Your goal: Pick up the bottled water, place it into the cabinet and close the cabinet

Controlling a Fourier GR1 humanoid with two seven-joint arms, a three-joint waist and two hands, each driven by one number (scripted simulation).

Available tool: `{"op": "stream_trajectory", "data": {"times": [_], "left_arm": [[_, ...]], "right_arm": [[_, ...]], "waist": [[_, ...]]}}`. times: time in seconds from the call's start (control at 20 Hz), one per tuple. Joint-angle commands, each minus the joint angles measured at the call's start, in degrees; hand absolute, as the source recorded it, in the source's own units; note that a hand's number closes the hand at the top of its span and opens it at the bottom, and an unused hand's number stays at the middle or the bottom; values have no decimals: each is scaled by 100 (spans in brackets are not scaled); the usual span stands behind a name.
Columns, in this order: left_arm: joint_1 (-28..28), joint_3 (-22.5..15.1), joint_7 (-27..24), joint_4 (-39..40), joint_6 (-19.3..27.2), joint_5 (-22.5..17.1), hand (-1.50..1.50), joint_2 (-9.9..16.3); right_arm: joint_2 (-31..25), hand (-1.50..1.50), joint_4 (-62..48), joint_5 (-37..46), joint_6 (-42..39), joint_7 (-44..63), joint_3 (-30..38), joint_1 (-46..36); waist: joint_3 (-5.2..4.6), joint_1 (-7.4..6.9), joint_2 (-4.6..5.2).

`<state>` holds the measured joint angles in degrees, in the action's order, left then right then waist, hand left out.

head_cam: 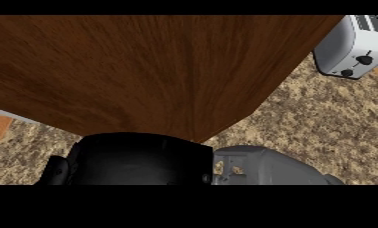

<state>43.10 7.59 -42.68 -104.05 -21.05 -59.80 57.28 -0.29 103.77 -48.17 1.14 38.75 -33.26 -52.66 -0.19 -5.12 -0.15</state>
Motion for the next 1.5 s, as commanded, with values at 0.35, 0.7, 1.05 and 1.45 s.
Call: {"op": "stream_trajectory", "data": {"times": [0.35, 0.7, 1.05, 1.45], "left_arm": [[838, 974, -23, 130, -938, 29, -150, -452], [672, 1207, 447, 40, -855, 39, -150, -776], [971, 1397, 545, -58, -1317, 304, -150, -1218], [446, 1193, 1060, -322, -843, 419, -150, -1425]], "right_arm": [[29, 150, -1872, -798, -629, -146, 826, -155], [-24, 150, -2998, -478, -1362, -557, 1330, -154], [-519, 150, -3598, 82, -2141, -1492, 1863, 86], [-259, 150, -4237, 884, -1921, -2178, 2096, -784]], "waist": [[20, 284, 16], [20, 372, 29], [24, 342, 22], [19, 351, 51]]}}
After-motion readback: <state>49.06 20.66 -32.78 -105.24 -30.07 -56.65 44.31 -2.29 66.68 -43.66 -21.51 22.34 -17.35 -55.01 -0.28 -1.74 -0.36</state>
